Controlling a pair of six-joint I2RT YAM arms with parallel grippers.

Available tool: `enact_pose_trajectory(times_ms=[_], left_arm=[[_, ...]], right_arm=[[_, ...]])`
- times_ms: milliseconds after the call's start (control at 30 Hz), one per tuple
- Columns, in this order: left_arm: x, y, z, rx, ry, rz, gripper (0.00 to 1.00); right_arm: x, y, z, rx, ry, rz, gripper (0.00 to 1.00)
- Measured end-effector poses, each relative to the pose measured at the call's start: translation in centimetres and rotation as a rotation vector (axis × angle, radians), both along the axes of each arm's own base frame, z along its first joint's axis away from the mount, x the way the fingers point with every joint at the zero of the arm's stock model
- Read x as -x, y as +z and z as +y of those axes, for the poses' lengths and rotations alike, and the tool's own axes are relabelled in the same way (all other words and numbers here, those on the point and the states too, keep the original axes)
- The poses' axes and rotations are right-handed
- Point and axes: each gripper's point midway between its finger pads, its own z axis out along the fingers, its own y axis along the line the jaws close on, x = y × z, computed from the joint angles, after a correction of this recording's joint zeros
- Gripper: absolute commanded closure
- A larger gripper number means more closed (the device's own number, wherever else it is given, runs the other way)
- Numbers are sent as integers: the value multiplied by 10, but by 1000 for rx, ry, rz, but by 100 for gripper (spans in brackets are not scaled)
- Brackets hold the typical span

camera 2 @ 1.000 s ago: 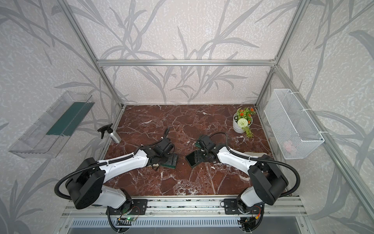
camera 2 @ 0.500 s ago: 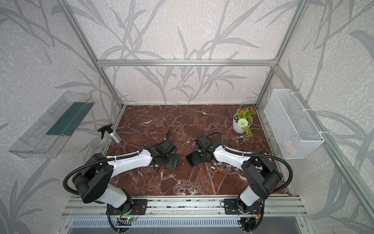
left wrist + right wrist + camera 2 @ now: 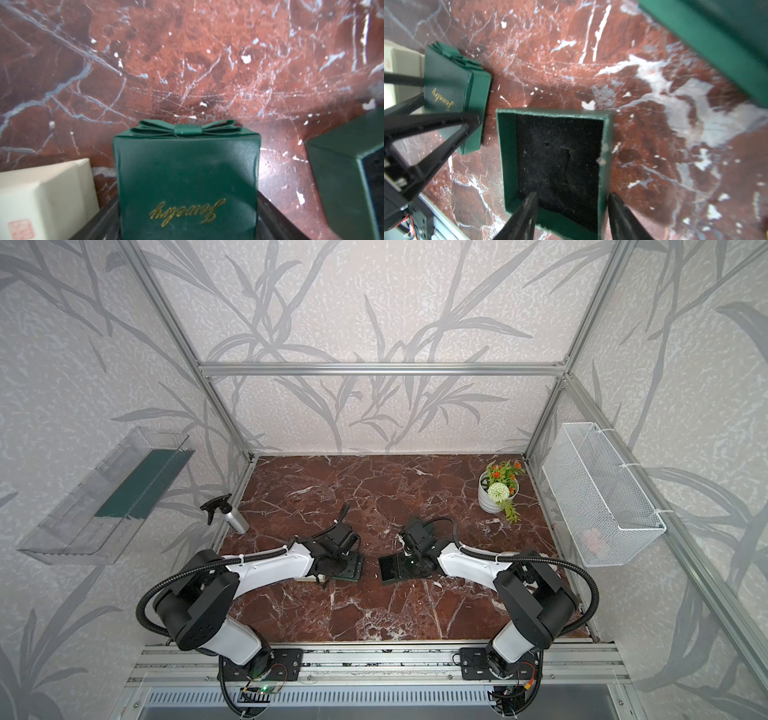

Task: Take the rings out of the lift-off lid box
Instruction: Adjust the jewelry box at the center of the board, then close the lid on the jewelry box.

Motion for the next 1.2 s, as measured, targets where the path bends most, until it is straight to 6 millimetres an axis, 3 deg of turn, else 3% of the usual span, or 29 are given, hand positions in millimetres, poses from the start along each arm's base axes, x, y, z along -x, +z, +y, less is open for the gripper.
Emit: enact_pose_trajectory(times_ms=[100,333,600,767,967,1200], left_arm=[[0,0,4,6,9,2,17],[2,3,6,14,13,6,20],[1,22,2,54,2,-32,25],[2,35,1,83,6,-50,28],[7,52,-18,146,-8,-70,28],[5,73,-49,201,-24,-96,28]], right_arm=[[7,1,8,-21,30,3,44],[16,7,21,-61,76,-4,31],[15,22,8,-89,41,-55,28],[8,17,-8,-77,-21,-49,29],[5,10,-19,-81,-80,-51,29],[3,25,-19,-173,-100,-99,25]])
